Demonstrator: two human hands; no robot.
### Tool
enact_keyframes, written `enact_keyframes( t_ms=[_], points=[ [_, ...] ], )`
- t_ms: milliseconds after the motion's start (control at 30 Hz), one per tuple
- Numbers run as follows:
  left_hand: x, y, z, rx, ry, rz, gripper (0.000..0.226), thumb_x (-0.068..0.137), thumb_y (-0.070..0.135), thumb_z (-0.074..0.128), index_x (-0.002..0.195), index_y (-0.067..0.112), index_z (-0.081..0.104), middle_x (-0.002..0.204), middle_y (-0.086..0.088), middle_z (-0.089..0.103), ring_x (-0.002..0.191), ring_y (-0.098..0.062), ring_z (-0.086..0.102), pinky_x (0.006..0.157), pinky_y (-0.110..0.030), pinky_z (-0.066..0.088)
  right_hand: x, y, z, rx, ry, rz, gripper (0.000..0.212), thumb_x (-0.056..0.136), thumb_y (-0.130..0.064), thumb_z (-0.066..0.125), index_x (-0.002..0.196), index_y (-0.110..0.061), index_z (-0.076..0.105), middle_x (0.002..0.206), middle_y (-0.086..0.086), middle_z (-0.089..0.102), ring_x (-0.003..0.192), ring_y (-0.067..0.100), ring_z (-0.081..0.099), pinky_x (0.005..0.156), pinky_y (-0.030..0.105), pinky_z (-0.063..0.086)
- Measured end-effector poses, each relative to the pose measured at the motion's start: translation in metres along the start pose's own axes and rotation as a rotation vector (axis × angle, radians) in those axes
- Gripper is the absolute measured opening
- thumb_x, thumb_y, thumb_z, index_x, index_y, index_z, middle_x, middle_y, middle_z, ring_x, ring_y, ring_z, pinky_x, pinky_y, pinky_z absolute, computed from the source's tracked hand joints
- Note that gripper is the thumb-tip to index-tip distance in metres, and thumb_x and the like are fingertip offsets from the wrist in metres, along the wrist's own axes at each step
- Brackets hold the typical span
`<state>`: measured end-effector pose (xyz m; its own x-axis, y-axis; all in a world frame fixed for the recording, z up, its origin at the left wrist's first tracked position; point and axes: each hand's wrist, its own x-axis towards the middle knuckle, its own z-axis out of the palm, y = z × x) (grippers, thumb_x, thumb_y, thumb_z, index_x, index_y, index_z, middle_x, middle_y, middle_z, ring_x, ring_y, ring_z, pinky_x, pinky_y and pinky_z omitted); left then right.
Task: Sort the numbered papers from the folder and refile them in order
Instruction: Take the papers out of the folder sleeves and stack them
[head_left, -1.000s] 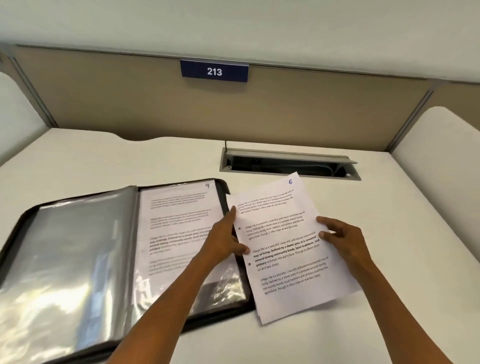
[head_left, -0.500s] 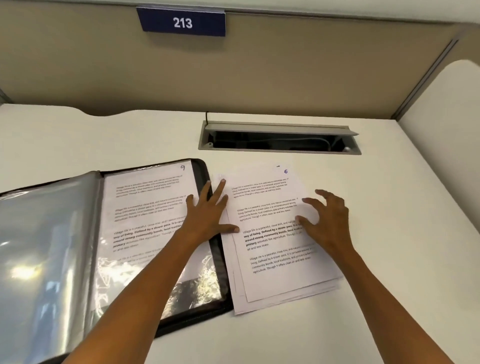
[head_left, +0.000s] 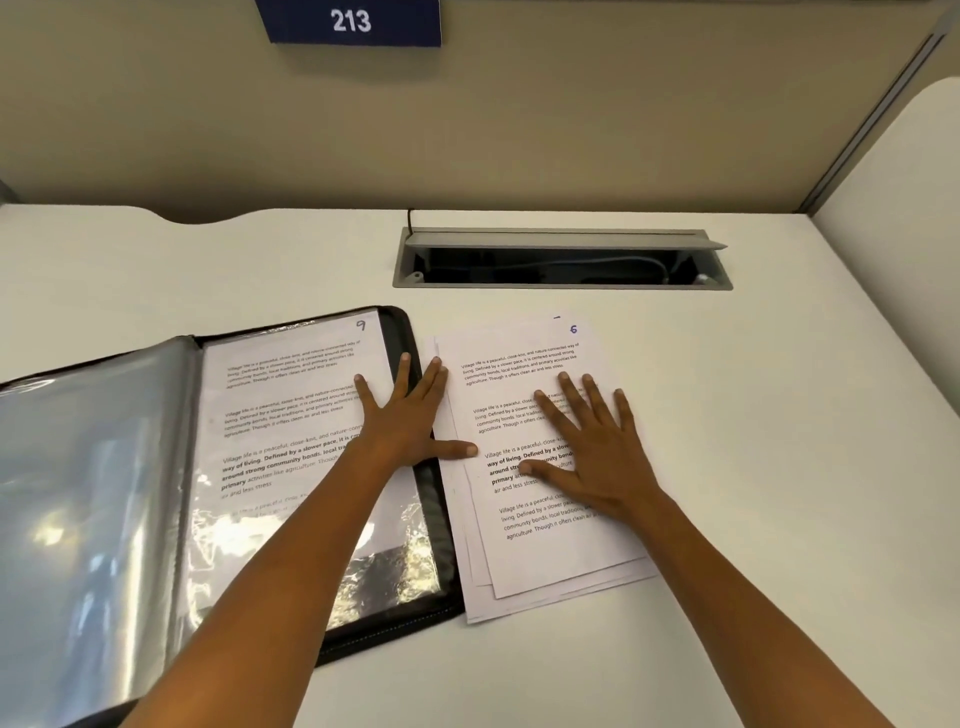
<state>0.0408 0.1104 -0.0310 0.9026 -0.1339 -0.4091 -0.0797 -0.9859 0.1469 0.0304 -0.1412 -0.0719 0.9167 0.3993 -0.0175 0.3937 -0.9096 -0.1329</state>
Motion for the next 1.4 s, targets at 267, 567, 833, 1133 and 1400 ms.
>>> enact_keyframes(
  t_ms=[267, 567, 833, 1133, 1400],
  points=[
    [0.004, 0.004, -0.009, 0.057, -0.008, -0.038, 0.122, 0.067, 0.078, 0.053, 0.15, 0.018, -0.012, 0.157, 0.005, -0.017, 0.141, -0.021, -0.024, 0.101, -0.071, -0.01, -0.001, 0.001, 0.005, -0.025, 0.015, -0.01, 0.091, 0.077, -0.087, 0.008, 0.152, -0.035, 0.005, 0.16, -0.001, -0.006, 0.147, 0.022, -0.009, 0.116, 0.054, -0.004],
    [-0.022, 0.009, -0.003, -0.055, 0.265, 0.015, 0.086, 0.083, 0.065, 0.049, 0.149, 0.018, 0.022, 0.159, 0.0, 0.005, 0.145, -0.017, -0.013, 0.113, -0.055, -0.003, 0.0, 0.003, 0.004, -0.005, -0.029, -0.004, 0.093, 0.074, -0.089, 0.003, 0.151, -0.036, 0.0, 0.159, -0.002, -0.013, 0.146, 0.021, -0.015, 0.116, 0.053, -0.008],
    [-0.137, -0.027, 0.036, -0.391, 0.587, -0.33, 0.091, 0.062, 0.069, 0.07, 0.137, 0.026, 0.043, 0.134, -0.007, 0.032, 0.124, -0.026, 0.031, 0.099, -0.042, 0.026, -0.003, -0.035, -0.027, 0.132, 0.01, -0.033, 0.103, 0.069, -0.089, 0.006, 0.152, -0.029, 0.006, 0.16, 0.003, -0.002, 0.147, 0.018, -0.008, 0.119, 0.042, -0.005],
    [-0.179, -0.049, 0.06, -0.8, 0.591, -0.342, 0.011, 0.084, 0.016, 0.066, 0.094, 0.018, 0.07, 0.089, 0.006, 0.065, 0.078, -0.009, 0.062, 0.079, -0.026, 0.048, -0.038, -0.138, -0.035, 0.488, 0.173, -0.103, 0.059, 0.087, -0.043, 0.062, 0.14, -0.027, 0.043, 0.144, 0.0, 0.043, 0.133, 0.019, 0.035, 0.109, 0.034, 0.025],
    [-0.219, -0.088, 0.043, -1.423, 0.855, -0.487, 0.009, 0.087, 0.015, 0.066, 0.096, 0.017, 0.068, 0.081, 0.003, 0.068, 0.066, -0.01, 0.066, 0.07, -0.028, 0.054, -0.064, -0.173, -0.021, 0.389, 0.157, -0.155, 0.036, 0.088, -0.004, 0.058, 0.122, -0.013, 0.062, 0.13, 0.007, 0.055, 0.122, 0.025, 0.047, 0.105, 0.032, 0.035]
  ],
)
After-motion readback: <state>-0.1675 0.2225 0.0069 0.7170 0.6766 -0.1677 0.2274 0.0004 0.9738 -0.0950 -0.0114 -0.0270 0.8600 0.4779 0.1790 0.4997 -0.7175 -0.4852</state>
